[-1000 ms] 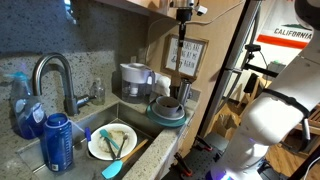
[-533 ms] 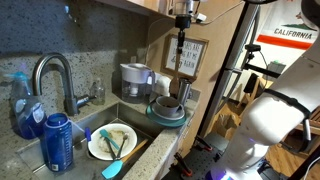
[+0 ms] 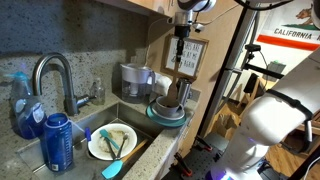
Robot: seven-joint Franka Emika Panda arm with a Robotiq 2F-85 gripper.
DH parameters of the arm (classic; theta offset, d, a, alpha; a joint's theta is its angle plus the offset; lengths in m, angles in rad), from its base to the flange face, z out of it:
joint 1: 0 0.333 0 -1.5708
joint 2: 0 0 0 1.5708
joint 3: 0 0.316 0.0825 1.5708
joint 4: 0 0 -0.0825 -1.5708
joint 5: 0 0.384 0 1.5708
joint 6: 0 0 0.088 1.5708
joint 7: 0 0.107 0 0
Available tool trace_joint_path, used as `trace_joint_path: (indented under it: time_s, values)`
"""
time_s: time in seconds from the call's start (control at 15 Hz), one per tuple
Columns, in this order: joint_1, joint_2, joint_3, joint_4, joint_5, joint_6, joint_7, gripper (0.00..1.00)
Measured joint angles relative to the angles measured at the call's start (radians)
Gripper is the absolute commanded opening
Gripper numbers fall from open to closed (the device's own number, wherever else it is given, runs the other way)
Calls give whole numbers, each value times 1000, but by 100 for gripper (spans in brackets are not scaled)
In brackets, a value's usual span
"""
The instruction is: Remove the wooden spatula from the holder and place it inside the white bowl, stir the contents in the bowl using the spatula, place the spatula back in the holder
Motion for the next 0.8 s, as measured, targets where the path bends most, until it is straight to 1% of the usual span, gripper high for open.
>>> trace_joint_path:
  time_s: [0.4,0.8]
  values:
    - [0,-30,-15,-127,5,97,12,3]
    - [0,-45,-52,-215,42,170,12,3]
